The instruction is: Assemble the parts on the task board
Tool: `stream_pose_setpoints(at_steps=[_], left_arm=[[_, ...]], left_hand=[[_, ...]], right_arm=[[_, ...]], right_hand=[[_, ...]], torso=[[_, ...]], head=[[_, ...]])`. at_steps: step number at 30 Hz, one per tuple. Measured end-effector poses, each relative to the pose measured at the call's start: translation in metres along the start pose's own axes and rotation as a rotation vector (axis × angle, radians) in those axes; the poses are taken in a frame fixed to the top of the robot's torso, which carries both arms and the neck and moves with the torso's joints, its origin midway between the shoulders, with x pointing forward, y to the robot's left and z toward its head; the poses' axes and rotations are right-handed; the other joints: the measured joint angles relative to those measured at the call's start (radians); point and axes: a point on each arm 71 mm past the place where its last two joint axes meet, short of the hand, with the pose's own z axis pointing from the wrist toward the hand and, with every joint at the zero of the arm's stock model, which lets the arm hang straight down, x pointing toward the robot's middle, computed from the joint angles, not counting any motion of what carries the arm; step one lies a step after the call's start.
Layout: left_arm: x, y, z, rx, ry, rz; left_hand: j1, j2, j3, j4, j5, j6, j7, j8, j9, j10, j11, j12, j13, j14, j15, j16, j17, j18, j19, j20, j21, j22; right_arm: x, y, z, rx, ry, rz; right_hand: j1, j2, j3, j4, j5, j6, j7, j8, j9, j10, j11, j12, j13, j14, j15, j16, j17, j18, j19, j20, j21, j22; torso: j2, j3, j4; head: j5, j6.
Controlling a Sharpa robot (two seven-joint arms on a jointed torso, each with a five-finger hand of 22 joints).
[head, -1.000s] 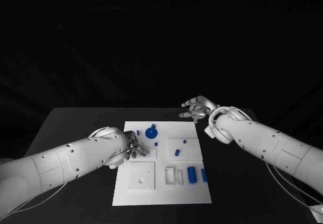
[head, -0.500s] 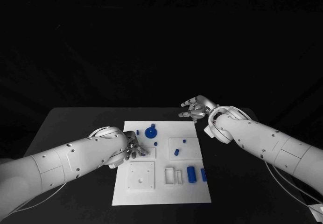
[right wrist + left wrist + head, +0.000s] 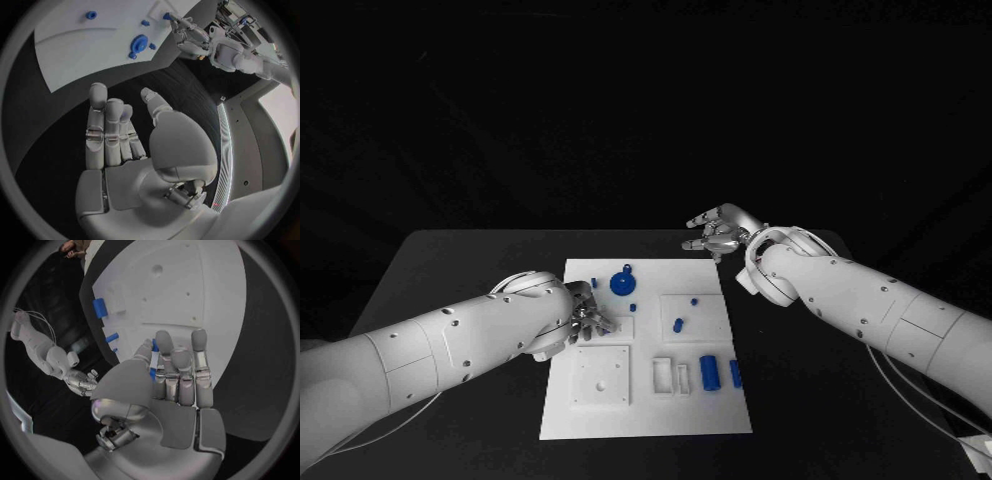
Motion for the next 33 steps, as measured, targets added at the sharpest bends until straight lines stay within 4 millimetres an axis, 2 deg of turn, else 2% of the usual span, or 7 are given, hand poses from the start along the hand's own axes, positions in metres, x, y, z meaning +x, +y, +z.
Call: stream_pose_setpoints(at_steps=[7, 14, 18, 26, 33], left_arm=[[0.0002, -0.0004, 0.0001, 0.004, 0.002, -0.004], [0.0001, -0.0001, 0.0004, 0.008, 0.003, -0.009], [0.0002, -0.0003, 0.0005, 0.011, 0.004, -0.012], [0.0005, -0.0003, 0.0005, 0.016, 0.004, -0.017], [0.0009, 0.0002, 0.0000, 0.021, 0.005, -0.021]], left_hand=[[0.016, 0.015, 0.009, -0.014, 0.017, 0.002, 0.002, 0.000, 0.000, 0.000, 0.000, 0.000, -0.001, 0.000, 0.000, 0.000, 0.001, 0.000, 0.000, 0.000, 0.000, 0.000], [0.022, 0.023, 0.018, -0.027, 0.018, 0.003, 0.004, -0.004, 0.006, 0.000, 0.000, 0.000, -0.002, 0.000, 0.000, 0.000, 0.001, 0.000, 0.000, 0.000, 0.000, 0.000], [0.021, 0.032, 0.024, -0.038, 0.036, 0.005, 0.005, -0.004, 0.006, 0.000, 0.000, 0.000, -0.003, 0.000, 0.000, 0.000, 0.001, 0.000, 0.000, 0.000, 0.004, 0.000], [0.012, 0.041, 0.016, -0.046, 0.158, 0.001, 0.002, -0.004, 0.009, 0.000, 0.000, 0.000, -0.005, 0.005, -0.001, 0.000, 0.002, 0.000, 0.000, 0.000, 0.011, 0.000], [-0.005, 0.058, 0.014, -0.047, 0.219, 0.001, 0.002, -0.004, 0.012, 0.000, 0.000, 0.003, -0.010, 0.009, 0.002, 0.001, 0.004, 0.000, -0.001, 0.000, 0.016, 0.000]], right_arm=[[0.0001, -0.0001, 0.0000, 0.000, 0.000, 0.000], [0.0000, -0.0005, -0.0001, 0.001, 0.000, 0.000], [0.0000, -0.0006, -0.0002, 0.001, 0.000, 0.000], [0.0009, -0.0013, -0.0003, 0.003, 0.002, 0.000], [0.0017, -0.0021, -0.0004, 0.005, 0.004, 0.000]], right_hand=[[-0.004, -0.004, -0.003, 0.003, 0.000, 0.000, 0.000, 0.000, 0.000, 0.000, 0.000, 0.000, 0.000, 0.000, 0.000, 0.000, 0.000, 0.000, 0.000, 0.000, 0.000, -0.001], [-0.004, -0.004, -0.002, 0.003, 0.000, 0.000, 0.000, 0.000, 0.000, 0.000, 0.000, 0.000, 0.000, 0.000, 0.000, 0.000, 0.000, 0.000, 0.000, 0.000, 0.000, -0.001], [-0.004, -0.004, -0.002, 0.003, 0.000, 0.000, 0.000, 0.000, 0.000, 0.000, 0.000, 0.000, 0.000, 0.000, 0.000, 0.000, 0.000, 0.000, 0.000, 0.000, 0.000, -0.001], [-0.004, -0.004, 0.000, 0.005, 0.004, 0.000, 0.000, 0.000, 0.000, 0.000, 0.000, 0.000, 0.000, 0.000, 0.000, 0.000, 0.000, 0.000, 0.000, 0.000, 0.000, -0.001], [-0.004, -0.004, 0.000, 0.005, 0.004, 0.001, -0.001, 0.000, 0.000, 0.000, 0.000, 0.000, 0.000, 0.000, 0.000, 0.000, 0.000, 0.000, 0.000, 0.000, 0.000, -0.001]], torso=[[0.000, -0.0002, -0.0001], [0.000, -0.0004, -0.0002], [0.000, -0.0003, -0.0001], [0.000, -0.0005, -0.0002], [0.000, -0.0003, -0.0007]], head=[[0.000, 0.000], [-0.001, -0.001], [-0.001, -0.001], [-0.001, -0.001], [-0.001, -0.001]])
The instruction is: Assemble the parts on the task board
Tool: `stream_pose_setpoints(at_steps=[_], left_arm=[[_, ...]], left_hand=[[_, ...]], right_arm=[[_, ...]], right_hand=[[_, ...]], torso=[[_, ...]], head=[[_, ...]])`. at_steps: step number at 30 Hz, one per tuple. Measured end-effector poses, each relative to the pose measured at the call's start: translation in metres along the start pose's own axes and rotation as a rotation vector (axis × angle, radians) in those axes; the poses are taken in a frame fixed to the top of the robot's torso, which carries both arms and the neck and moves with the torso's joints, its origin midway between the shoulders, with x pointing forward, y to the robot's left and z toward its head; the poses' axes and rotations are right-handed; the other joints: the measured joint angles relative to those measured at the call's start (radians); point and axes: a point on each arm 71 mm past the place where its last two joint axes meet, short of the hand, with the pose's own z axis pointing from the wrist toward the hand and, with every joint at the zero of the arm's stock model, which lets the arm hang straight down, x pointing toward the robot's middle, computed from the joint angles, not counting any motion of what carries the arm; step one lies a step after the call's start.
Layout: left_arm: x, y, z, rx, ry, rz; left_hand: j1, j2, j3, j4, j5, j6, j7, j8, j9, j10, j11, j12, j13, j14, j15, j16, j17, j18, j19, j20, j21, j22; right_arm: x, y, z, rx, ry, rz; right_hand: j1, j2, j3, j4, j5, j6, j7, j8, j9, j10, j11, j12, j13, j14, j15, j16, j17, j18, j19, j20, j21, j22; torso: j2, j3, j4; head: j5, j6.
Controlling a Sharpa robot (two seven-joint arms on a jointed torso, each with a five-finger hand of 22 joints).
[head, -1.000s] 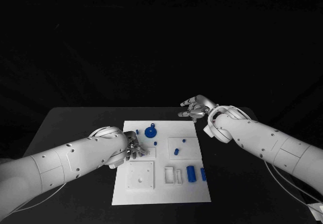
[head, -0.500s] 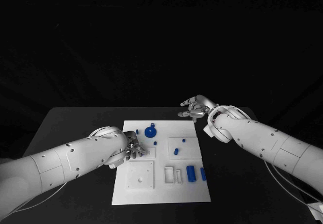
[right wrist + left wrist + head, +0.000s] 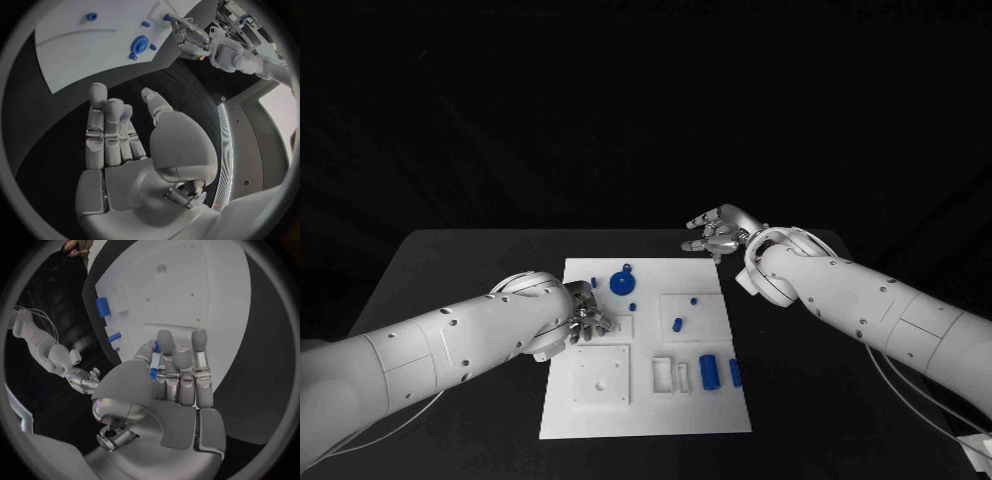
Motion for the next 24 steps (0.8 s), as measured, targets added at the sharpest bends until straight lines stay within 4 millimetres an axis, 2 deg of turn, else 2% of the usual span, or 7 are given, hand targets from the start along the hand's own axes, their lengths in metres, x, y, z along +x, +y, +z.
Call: stream_pose_setpoints(at_steps=[8, 11, 14, 16, 24], left_arm=[[0.0016, 0.0008, -0.0011, 0.010, 0.006, -0.007], [0.0026, 0.0007, -0.0015, 0.013, 0.009, -0.008], [0.0036, 0.0006, -0.0017, 0.014, 0.012, -0.009], [0.0054, 0.0005, -0.0017, 0.015, 0.018, -0.008], [0.0043, 0.0007, -0.0029, 0.014, 0.027, -0.009]], left_hand=[[-0.018, 0.018, 0.000, 0.000, 0.035, 0.018, 0.000, -0.003, 0.003, 0.000, 0.000, 0.008, -0.006, 0.001, 0.001, 0.004, 0.003, 0.000, -0.007, 0.007, 0.015, 0.000], [-0.023, 0.022, 0.000, 0.000, 0.053, 0.029, -0.003, -0.003, 0.010, 0.002, 0.002, 0.012, -0.007, 0.002, 0.002, 0.007, 0.003, 0.016, -0.007, 0.007, 0.015, 0.000], [-0.043, 0.023, 0.000, 0.000, 0.072, 0.031, -0.002, -0.006, 0.051, 0.001, 0.002, 0.013, -0.011, 0.002, 0.002, 0.007, 0.004, 0.016, -0.010, 0.010, 0.027, 0.000], [-0.050, 0.025, 0.000, 0.000, 0.080, 0.031, -0.002, -0.005, 0.062, 0.001, 0.002, 0.013, -0.011, 0.002, 0.002, 0.007, 0.004, 0.016, -0.010, 0.010, 0.027, 0.000], [-0.056, 0.026, 0.003, -0.003, 0.097, 0.034, -0.005, -0.006, 0.069, 0.002, 0.001, 0.013, -0.011, 0.003, 0.004, 0.007, 0.004, 0.016, -0.012, 0.009, 0.027, 0.000]], right_arm=[[0.0005, -0.0007, -0.0001, 0.002, 0.002, 0.000], [0.0007, -0.0008, 0.0000, 0.002, 0.003, 0.000], [0.0011, -0.0011, 0.0001, 0.003, 0.003, 0.000], [0.0014, -0.0013, 0.0002, 0.004, 0.004, 0.000], [0.0026, -0.0023, 0.0000, 0.006, 0.007, 0.001]], right_hand=[[0.000, 0.000, 0.000, 0.000, 0.006, 0.000, 0.000, 0.000, 0.000, 0.000, 0.000, 0.000, 0.000, 0.000, 0.000, 0.000, 0.000, 0.000, 0.000, 0.000, 0.000, 0.000], [0.000, 0.000, 0.000, 0.000, 0.006, 0.000, 0.000, 0.000, 0.000, 0.000, 0.000, 0.000, 0.000, 0.000, 0.000, 0.000, 0.000, 0.000, 0.000, 0.000, 0.000, -0.001], [0.000, 0.000, 0.000, 0.000, 0.006, 0.000, 0.000, 0.000, 0.000, 0.000, 0.000, 0.000, 0.000, 0.000, 0.000, 0.000, 0.000, 0.000, 0.000, 0.000, 0.000, -0.001], [0.000, 0.000, 0.000, 0.000, 0.006, 0.001, -0.001, 0.000, 0.000, 0.000, 0.000, 0.000, 0.000, 0.000, 0.000, 0.000, 0.000, 0.000, 0.000, 0.000, 0.000, -0.001], [0.000, 0.000, 0.000, 0.000, 0.006, 0.001, -0.001, 0.000, 0.000, 0.000, 0.000, 0.000, 0.000, 0.000, 0.000, 0.000, 0.000, 0.000, 0.000, 0.000, 0.000, -0.001]], torso=[[0.000, 0.0006, 0.0006], [0.000, 0.0006, 0.0008], [0.000, 0.0011, 0.0008], [0.000, 0.0011, 0.0008], [0.000, 0.0010, 0.0006]], head=[[-0.002, 0.000], [-0.003, 0.000], [-0.003, 0.001], [-0.002, 0.002], [0.000, 0.003]])
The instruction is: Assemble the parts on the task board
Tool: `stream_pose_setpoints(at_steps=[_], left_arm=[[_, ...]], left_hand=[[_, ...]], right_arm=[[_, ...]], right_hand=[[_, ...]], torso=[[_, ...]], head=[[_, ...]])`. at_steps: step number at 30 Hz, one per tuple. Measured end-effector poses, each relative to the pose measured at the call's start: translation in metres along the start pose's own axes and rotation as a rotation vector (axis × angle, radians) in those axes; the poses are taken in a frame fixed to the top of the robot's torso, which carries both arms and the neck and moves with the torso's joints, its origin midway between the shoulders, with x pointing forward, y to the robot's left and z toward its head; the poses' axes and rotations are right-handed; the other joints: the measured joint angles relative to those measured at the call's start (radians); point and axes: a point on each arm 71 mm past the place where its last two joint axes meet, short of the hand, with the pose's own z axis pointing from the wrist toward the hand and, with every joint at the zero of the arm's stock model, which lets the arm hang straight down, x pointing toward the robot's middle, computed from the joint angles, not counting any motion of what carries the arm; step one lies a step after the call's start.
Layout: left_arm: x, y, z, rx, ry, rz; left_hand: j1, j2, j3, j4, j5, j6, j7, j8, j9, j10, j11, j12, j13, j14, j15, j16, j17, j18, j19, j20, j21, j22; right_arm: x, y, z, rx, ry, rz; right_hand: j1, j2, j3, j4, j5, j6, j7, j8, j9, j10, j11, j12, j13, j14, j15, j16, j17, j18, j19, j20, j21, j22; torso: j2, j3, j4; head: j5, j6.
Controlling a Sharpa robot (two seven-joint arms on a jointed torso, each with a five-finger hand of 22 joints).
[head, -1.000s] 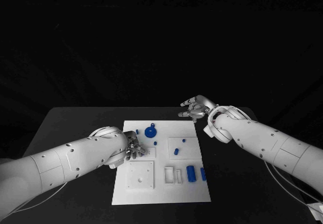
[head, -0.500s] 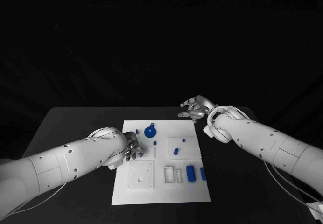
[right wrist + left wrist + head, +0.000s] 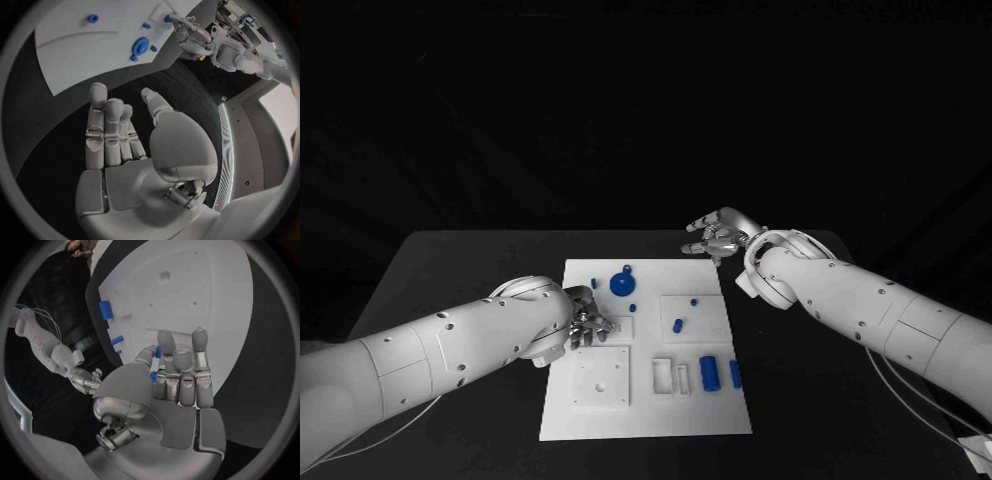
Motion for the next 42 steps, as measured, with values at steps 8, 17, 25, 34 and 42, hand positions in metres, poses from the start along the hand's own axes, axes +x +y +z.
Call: stream_pose_setpoints(at_steps=[8, 17, 25, 34, 42], left_arm=[[-0.010, -0.003, -0.004, 0.006, 0.001, -0.006], [-0.020, -0.006, -0.007, 0.011, 0.013, -0.009], [-0.024, -0.008, -0.009, 0.017, 0.048, -0.004], [-0.028, -0.005, -0.011, 0.017, 0.075, -0.008], [-0.035, 0.004, -0.020, 0.030, 0.067, -0.042]], left_hand=[[-0.009, -0.004, 0.122, -0.121, 0.014, 0.005, -0.002, 0.001, 0.006, -0.001, -0.008, 0.000, 0.000, 0.000, 0.000, 0.000, 0.001, 0.000, -0.002, -0.002, 0.004, 0.000], [-0.010, -0.010, 0.132, -0.131, 0.013, 0.005, -0.002, 0.001, 0.009, -0.001, -0.008, 0.000, 0.000, 0.000, 0.000, 0.000, 0.003, 0.000, -0.005, 0.002, 0.008, 0.000], [-0.009, -0.009, 0.132, -0.131, 0.012, 0.005, -0.002, 0.001, 0.011, 0.000, -0.007, 0.000, -0.001, 0.000, 0.000, 0.004, 0.004, 0.000, -0.013, 0.002, 0.008, 0.000], [-0.006, -0.007, 0.132, -0.131, 0.002, 0.005, -0.002, 0.001, 0.012, 0.000, -0.007, 0.000, -0.002, 0.000, 0.000, 0.004, 0.004, 0.000, -0.013, 0.002, 0.012, 0.001], [0.030, -0.037, 0.060, -0.085, -0.237, -0.029, -0.003, 0.000, 0.018, 0.000, -0.007, -0.012, -0.009, -0.006, -0.005, -0.016, -0.012, 0.000, -0.007, -0.005, 0.000, 0.001]], right_arm=[[0.001, -0.001, 0.000, 0.002, 0.002, 0.000], [0.002, -0.001, 0.000, 0.004, 0.005, 0.001], [0.003, -0.002, 0.000, 0.005, 0.007, 0.002], [0.003, -0.002, 0.000, 0.006, 0.008, 0.003], [0.003, -0.003, -0.001, 0.005, 0.008, 0.004]], right_hand=[[0.000, 0.000, 0.000, 0.000, 0.000, -0.003, 0.003, 0.000, 0.000, 0.000, 0.000, 0.000, 0.000, 0.000, 0.000, 0.000, 0.000, 0.000, 0.000, 0.000, 0.000, 0.000], [0.000, 0.000, 0.000, 0.000, 0.000, -0.003, 0.003, 0.000, 0.000, 0.000, 0.000, 0.000, 0.000, 0.000, 0.000, 0.000, 0.000, 0.000, 0.000, 0.000, 0.000, 0.000], [0.000, 0.000, 0.000, 0.000, 0.000, -0.002, 0.002, 0.000, 0.000, 0.000, 0.000, 0.000, 0.000, 0.000, 0.000, 0.000, 0.000, 0.000, 0.000, 0.000, 0.000, 0.000], [0.000, 0.000, 0.000, 0.000, 0.000, -0.002, 0.002, 0.000, 0.000, 0.000, 0.000, 0.000, 0.000, 0.000, 0.000, 0.000, 0.000, 0.000, 0.000, 0.000, 0.000, 0.000], [0.000, 0.000, 0.004, -0.004, 0.004, 0.020, -0.002, 0.000, 0.001, 0.000, 0.000, 0.000, 0.001, 0.002, -0.002, 0.000, 0.000, -0.001, 0.000, 0.000, 0.000, -0.002]], torso=[[0.000, 0.0000, 0.0000], [0.000, -0.0005, 0.0000], [0.000, -0.0008, 0.0001], [0.000, -0.0009, 0.0002], [0.000, -0.0010, 0.0012]], head=[[0.000, 0.001], [0.001, 0.003], [0.001, 0.001], [0.000, 0.001], [0.004, 0.004]])
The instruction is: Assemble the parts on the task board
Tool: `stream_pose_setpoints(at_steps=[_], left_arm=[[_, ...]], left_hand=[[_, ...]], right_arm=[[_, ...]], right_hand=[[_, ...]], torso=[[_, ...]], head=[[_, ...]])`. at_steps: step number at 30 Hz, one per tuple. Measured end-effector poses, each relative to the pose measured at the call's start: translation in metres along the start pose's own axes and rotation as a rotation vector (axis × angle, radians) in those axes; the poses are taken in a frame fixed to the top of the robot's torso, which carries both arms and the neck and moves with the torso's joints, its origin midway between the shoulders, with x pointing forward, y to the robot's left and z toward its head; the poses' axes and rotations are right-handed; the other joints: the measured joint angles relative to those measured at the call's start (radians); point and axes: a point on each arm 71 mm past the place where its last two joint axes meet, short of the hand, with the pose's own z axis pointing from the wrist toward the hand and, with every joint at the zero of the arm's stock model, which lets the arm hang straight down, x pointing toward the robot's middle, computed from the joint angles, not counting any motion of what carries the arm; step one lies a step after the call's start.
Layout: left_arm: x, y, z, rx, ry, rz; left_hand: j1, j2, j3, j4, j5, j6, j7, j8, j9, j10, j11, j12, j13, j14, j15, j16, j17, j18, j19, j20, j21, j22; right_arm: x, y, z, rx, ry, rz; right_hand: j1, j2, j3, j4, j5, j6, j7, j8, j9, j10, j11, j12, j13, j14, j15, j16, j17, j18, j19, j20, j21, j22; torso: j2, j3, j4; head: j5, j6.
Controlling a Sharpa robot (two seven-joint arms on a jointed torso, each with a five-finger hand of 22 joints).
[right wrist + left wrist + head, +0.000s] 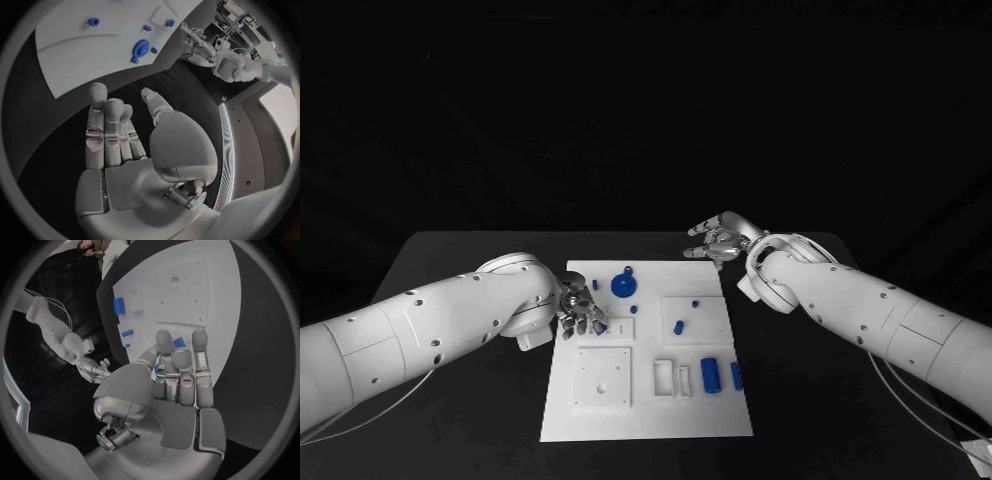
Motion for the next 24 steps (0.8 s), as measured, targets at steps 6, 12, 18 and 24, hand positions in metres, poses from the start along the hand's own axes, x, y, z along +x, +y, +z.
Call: stream_pose_setpoints(at_steps=[6, 12, 18, 24], left_arm=[[-0.006, 0.017, -0.012, 0.008, -0.026, -0.056], [-0.012, 0.033, -0.020, 0.000, -0.053, -0.105], [-0.015, 0.039, -0.022, -0.009, -0.070, -0.131], [-0.016, 0.044, -0.021, -0.032, -0.086, -0.149]], left_hand=[[0.070, -0.049, -0.054, 0.023, -0.023, -0.031, 0.020, 0.000, -0.020, -0.022, 0.005, -0.062, -0.028, -0.027, 0.005, -0.068, -0.046, -0.016, -0.014, -0.004, -0.056, -0.016], [0.092, -0.054, -0.079, 0.043, -0.019, -0.049, 0.026, -0.002, -0.044, -0.027, 0.005, -0.107, -0.059, -0.023, 0.009, -0.096, -0.077, -0.016, -0.009, 0.003, -0.097, -0.041], [0.058, -0.075, -0.125, 0.118, -0.170, -0.059, 0.030, -0.005, -0.089, -0.023, 0.009, -0.108, -0.063, -0.019, 0.012, -0.096, -0.084, -0.016, 0.002, 0.006, -0.116, -0.045], [0.026, -0.118, -0.142, 0.217, -0.233, -0.062, 0.033, -0.005, -0.111, -0.023, 0.009, -0.112, -0.065, -0.019, 0.012, -0.096, -0.089, -0.016, 0.009, 0.006, -0.136, -0.043]], right_arm=[[-0.001, 0.001, -0.002, -0.013, 0.002, 0.002], [0.001, 0.003, -0.005, -0.027, 0.007, 0.000], [0.002, 0.005, -0.006, -0.037, 0.011, -0.003], [0.005, 0.009, -0.008, -0.052, 0.016, -0.009]], right_hand=[[-0.007, 0.007, 0.021, -0.040, -0.016, 0.021, 0.000, 0.000, 0.001, 0.002, -0.002, 0.000, 0.000, 0.002, -0.002, 0.000, 0.000, 0.003, 0.000, 0.000, 0.000, 0.000], [-0.008, 0.008, 0.028, -0.053, -0.016, 0.033, -0.001, 0.000, 0.001, 0.004, -0.004, 0.000, 0.000, 0.002, -0.002, 0.000, 0.000, 0.007, 0.000, 0.000, 0.006, 0.003], [-0.008, 0.008, 0.028, -0.053, -0.016, 0.033, -0.001, 0.000, 0.001, 0.004, -0.004, 0.000, 0.000, 0.002, -0.002, 0.000, 0.000, 0.008, 0.000, 0.000, 0.006, 0.003], [-0.009, 0.018, 0.032, -0.071, -0.043, 0.037, -0.003, 0.000, 0.002, 0.004, -0.004, 0.000, 0.000, 0.002, -0.002, 0.000, 0.000, 0.007, 0.000, 0.000, 0.012, 0.006]], torso=[[-0.001, -0.0013, 0.0008], [-0.001, -0.0027, 0.0019], [-0.001, -0.0034, 0.0020], [-0.001, -0.0033, 0.0004]], head=[[0.007, 0.002], [0.014, 0.003], [0.025, 0.006], [0.036, 0.009]])
